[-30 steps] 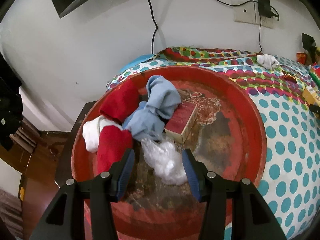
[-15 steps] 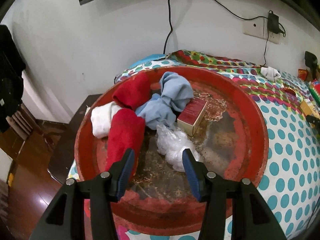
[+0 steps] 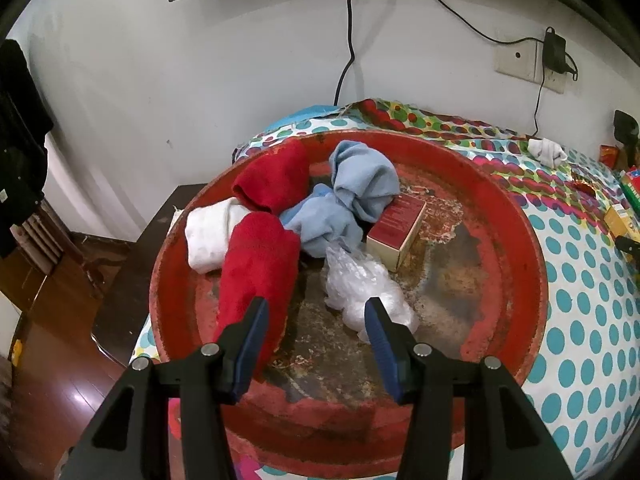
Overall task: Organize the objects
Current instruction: 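Carry the yellow medicine box in the right tool over the red tray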
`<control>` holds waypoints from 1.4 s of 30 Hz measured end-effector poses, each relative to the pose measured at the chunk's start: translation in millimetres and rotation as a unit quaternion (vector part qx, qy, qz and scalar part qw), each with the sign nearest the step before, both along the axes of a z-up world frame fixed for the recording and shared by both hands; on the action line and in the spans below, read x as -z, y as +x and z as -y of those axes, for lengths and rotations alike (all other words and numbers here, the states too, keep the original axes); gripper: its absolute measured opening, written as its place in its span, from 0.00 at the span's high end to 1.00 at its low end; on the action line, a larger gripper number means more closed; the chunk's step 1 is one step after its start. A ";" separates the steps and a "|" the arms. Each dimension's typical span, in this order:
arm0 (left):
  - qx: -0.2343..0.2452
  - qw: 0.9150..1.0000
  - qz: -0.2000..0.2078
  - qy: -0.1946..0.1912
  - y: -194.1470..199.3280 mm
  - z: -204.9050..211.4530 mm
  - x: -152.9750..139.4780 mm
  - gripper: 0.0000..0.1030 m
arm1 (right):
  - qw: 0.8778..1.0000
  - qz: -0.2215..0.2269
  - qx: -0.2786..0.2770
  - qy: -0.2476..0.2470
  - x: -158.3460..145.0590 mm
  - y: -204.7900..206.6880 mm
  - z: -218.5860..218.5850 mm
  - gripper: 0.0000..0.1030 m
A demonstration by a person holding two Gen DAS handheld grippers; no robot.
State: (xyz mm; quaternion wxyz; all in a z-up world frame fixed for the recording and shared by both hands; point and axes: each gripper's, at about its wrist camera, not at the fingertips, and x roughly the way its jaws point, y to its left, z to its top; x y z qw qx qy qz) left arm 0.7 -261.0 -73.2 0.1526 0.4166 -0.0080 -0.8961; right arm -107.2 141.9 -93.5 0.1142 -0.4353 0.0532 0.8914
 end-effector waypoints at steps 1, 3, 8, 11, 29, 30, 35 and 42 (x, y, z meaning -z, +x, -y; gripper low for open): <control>0.002 1.000 0.001 -0.001 -0.1 -0.4 0.6 0.50 | 1.000 -0.001 0.003 0.000 -0.6 1.0 0.3 0.49; 0.000 1.000 0.004 -0.009 -0.9 -1.3 1.5 0.50 | 1.000 0.000 0.015 0.000 0.4 1.8 -3.1 0.53; 0.004 1.000 -0.002 0.001 0.3 -1.3 -0.2 0.50 | 0.999 -0.006 0.043 -0.012 3.5 6.8 -18.8 0.53; 0.003 1.000 0.002 -0.004 -0.4 -1.7 0.9 0.50 | 0.998 -0.009 0.056 -0.029 3.5 12.6 -29.0 0.53; 0.000 1.000 -0.001 0.005 2.1 1.3 -3.6 0.50 | 0.997 -0.020 0.024 -0.075 -18.4 45.0 -16.1 0.53; 0.000 1.000 -0.001 0.007 2.2 2.0 -3.8 0.50 | 0.997 -0.020 0.016 -0.074 -21.6 45.2 -9.7 0.53; -0.008 1.000 -0.003 0.009 2.5 7.6 -5.1 0.50 | 0.998 -0.022 -0.023 -0.062 -39.3 53.3 25.6 0.53; -0.029 0.999 -0.013 -0.002 7.0 22.4 -12.2 0.50 | 0.996 -0.031 -0.058 -0.061 -54.5 45.1 76.1 0.53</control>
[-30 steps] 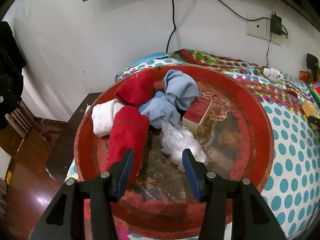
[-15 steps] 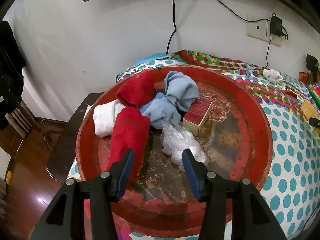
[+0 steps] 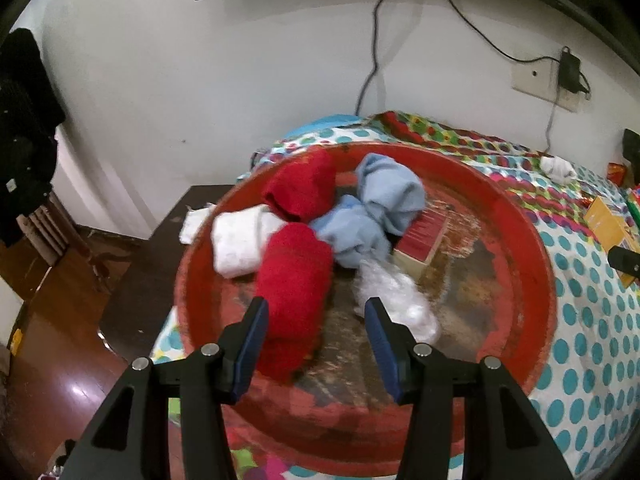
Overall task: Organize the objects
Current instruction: 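Carry the yellow medicine box in the right tool over the red tray, then lower the yellow box onto the tray and open the right tool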
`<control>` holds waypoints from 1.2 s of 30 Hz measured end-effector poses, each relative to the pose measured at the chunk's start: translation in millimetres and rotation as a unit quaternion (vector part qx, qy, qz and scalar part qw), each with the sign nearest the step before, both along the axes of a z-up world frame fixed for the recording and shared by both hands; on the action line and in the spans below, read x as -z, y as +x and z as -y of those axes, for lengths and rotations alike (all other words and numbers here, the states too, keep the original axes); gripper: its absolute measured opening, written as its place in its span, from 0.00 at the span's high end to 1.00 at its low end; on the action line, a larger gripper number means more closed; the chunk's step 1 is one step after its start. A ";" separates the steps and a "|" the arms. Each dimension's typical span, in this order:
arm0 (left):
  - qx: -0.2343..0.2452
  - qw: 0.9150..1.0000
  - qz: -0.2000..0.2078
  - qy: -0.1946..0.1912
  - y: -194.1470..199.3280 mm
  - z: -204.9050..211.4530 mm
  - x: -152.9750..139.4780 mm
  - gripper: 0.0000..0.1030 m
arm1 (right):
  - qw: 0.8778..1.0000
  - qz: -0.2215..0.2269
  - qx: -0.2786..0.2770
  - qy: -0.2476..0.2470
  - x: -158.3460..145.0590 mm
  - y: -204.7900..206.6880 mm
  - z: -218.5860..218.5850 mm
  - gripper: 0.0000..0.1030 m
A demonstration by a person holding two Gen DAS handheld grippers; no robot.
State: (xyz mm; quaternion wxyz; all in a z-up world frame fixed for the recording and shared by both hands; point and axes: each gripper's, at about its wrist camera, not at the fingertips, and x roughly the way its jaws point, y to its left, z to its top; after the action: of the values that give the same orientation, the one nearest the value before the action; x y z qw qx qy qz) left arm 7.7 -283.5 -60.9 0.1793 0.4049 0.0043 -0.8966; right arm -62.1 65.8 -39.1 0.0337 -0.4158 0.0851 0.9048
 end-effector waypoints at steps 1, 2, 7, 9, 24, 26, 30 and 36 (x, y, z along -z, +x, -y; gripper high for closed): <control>-0.004 1.000 0.000 -0.001 0.9 3.1 -0.6 0.50 | 1.000 -0.002 -0.006 0.000 -2.3 -1.5 7.6 0.53; -0.008 1.000 -0.002 0.000 2.0 6.1 -1.0 0.50 | 1.000 -0.004 -0.011 -0.001 -4.4 -2.3 12.8 0.53; -0.031 0.999 -0.010 0.019 7.9 24.3 -3.3 0.50 | 0.999 -0.010 -0.044 -0.005 -13.7 13.5 33.6 0.53; -0.036 0.999 -0.010 0.023 8.8 28.8 -3.1 0.50 | 0.998 -0.009 -0.055 -0.005 -18.1 16.0 48.3 0.53; -0.042 0.999 -0.007 0.026 12.6 41.9 -1.5 0.50 | 0.994 0.022 -0.105 0.016 -4.2 -0.2 112.8 0.53; -0.044 0.999 -0.008 0.028 12.8 44.4 -1.4 0.50 | 0.994 0.026 -0.107 0.016 -0.3 -4.1 113.2 0.53; -0.054 0.998 -0.014 0.032 15.0 51.1 -2.6 0.50 | 0.993 0.030 -0.109 0.020 0.3 -7.2 117.6 0.53; -0.086 0.995 -0.029 0.044 20.6 64.7 -5.2 0.50 | 0.992 0.033 -0.116 0.026 0.7 -7.1 122.1 0.53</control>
State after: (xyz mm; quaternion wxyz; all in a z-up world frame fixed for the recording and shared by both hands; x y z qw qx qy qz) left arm 28.4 -348.2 -55.7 0.2372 0.3844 0.0841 -0.8882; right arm -69.2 -56.3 -39.8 -0.0578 -0.4512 0.0113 0.8905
